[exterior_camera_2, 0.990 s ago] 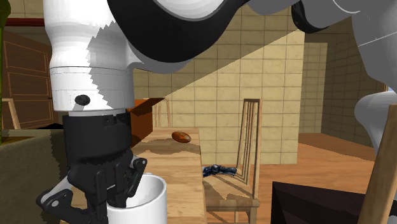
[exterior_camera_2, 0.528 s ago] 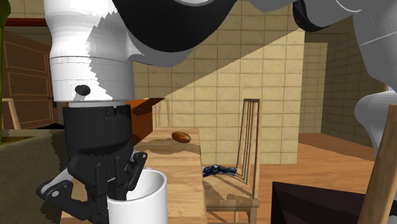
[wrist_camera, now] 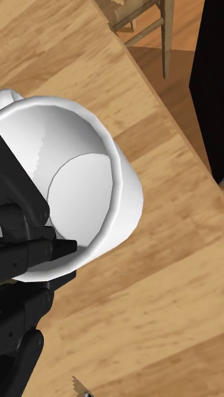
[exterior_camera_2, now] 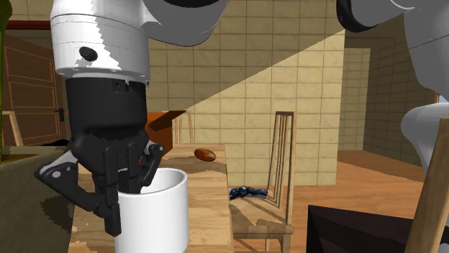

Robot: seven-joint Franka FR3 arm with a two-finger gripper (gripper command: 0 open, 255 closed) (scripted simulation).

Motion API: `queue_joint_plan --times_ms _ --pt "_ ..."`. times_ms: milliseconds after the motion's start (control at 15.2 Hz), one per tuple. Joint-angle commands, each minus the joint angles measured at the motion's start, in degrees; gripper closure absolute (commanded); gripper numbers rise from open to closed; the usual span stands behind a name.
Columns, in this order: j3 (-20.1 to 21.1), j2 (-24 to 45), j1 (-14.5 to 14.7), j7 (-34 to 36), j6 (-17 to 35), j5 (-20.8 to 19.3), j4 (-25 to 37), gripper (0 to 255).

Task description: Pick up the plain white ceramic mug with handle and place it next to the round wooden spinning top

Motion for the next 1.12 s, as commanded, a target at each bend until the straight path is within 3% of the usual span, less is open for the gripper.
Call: queue_joint_plan --times_ms 0,1056 --pt "0.09 -0.58 -0.08 -0.21 -1.43 0.27 0.89 255" --pt "0.58 -2.74 0.06 -0.93 -12.89 1.33 10.35 255"
